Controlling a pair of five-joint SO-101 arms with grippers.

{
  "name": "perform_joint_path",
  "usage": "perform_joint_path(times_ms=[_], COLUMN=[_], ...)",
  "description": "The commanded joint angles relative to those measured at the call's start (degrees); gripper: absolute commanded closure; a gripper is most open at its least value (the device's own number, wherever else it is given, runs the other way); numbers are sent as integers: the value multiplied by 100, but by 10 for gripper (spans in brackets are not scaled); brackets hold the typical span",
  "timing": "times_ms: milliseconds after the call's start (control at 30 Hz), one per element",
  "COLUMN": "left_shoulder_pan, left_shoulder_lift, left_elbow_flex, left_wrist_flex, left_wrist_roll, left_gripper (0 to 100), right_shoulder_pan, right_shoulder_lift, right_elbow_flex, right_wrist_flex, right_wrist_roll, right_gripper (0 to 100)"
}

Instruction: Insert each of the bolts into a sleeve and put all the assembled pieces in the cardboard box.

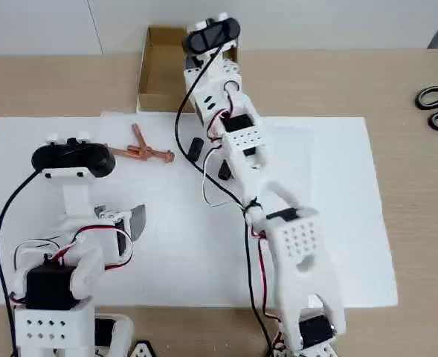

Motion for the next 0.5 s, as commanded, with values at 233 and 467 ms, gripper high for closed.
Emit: perform_joint_path(times_ms=[233, 467], left_shoulder_pan=[0, 0], left_shoulder_lift=[-62, -62], left_elbow_flex=[154, 163], left_wrist_flex=[-176, -176], left_wrist_roll=[-26, -26], left_gripper=[775, 775], right_shoulder_pan=[-119, -136], right_shoulder_lift=[1525, 2018], right_elbow_flex=[-2145, -2453], right_wrist_flex=[-180, -180], right_wrist_roll=[-9, -26], right_gripper=[995, 991])
